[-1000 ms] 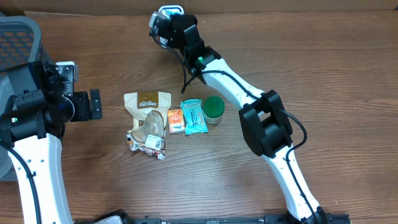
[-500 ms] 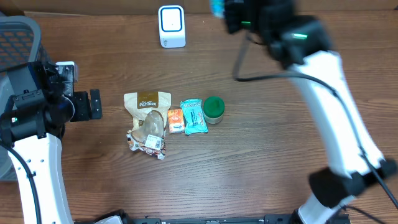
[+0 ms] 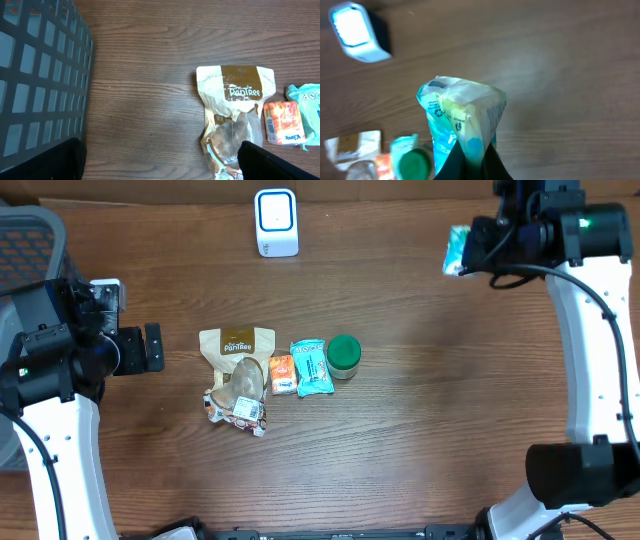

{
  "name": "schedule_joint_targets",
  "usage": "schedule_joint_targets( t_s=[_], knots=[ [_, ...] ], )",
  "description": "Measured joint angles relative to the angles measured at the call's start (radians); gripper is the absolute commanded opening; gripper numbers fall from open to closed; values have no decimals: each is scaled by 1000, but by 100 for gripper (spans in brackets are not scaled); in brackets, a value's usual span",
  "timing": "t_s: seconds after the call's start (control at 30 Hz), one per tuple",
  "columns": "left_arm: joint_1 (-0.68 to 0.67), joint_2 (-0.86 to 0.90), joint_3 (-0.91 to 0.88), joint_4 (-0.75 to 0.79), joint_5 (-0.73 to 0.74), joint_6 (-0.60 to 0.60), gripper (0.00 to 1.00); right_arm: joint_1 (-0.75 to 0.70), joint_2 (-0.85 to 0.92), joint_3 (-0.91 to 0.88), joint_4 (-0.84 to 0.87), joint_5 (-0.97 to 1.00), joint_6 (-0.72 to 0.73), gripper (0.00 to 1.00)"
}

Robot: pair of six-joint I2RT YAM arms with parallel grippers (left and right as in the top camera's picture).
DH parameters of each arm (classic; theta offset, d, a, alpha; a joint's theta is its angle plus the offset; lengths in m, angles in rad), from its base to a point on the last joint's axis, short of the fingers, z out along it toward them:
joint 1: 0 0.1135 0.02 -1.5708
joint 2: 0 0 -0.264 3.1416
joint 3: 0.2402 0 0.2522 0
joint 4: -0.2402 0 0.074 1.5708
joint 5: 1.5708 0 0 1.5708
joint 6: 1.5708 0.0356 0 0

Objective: Scan the item barcode
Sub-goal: 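Carry the scanned pack right and set it down on the table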

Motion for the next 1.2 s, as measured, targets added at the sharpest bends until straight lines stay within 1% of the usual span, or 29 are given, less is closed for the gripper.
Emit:
schedule_joint_targets(
  t_s=[0.3, 0.63, 0.8, 1.03, 1.2],
  knots=[
    [0, 0, 0, 1, 0, 0, 99, -65, 6, -349, 182, -20, 26, 4],
    [0, 0, 0, 0, 0, 0, 100, -87, 6, -571, 365, -25, 47, 4],
    [0, 0, 0, 0, 0, 0, 100, -87, 6, -628, 409, -25, 53, 4],
    [0, 0, 0, 1, 0, 0, 99, -88, 13, -635, 421, -2, 54, 4],
    [0, 0, 0, 1, 0, 0, 100, -89, 72, -635, 402, 7, 55, 5]
  ],
)
